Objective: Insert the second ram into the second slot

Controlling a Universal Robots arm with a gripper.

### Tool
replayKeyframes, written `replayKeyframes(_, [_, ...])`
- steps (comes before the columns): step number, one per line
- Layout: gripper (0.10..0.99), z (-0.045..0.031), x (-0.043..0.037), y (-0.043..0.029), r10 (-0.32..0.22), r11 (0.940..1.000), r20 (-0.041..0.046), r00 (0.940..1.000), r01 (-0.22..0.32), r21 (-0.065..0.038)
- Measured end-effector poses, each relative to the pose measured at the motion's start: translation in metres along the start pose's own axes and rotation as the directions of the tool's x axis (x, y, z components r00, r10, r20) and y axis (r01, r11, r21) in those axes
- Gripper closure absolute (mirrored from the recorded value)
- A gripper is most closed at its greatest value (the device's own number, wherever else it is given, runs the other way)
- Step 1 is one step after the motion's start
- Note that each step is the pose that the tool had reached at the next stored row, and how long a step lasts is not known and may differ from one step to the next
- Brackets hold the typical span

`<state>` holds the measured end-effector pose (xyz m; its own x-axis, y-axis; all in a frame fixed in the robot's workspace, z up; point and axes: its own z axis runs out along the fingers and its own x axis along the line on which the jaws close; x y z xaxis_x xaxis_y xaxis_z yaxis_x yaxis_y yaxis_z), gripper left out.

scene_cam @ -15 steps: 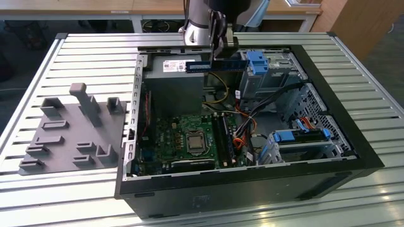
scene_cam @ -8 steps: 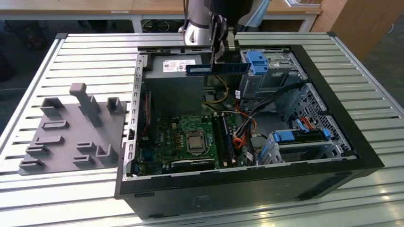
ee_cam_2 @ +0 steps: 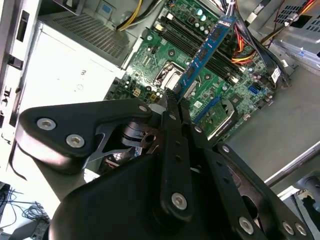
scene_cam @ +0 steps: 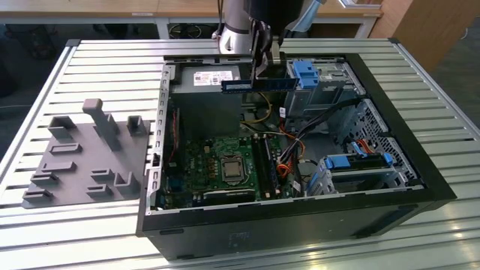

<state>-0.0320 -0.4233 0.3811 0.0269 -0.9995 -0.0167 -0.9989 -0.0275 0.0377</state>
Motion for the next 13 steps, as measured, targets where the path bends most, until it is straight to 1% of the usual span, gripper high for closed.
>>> replayKeyframes(13, [0.949, 0.0003, 0.0122, 0.0003, 0.000, 1.0000, 0.0001, 1.0000, 0.000, 0.000])
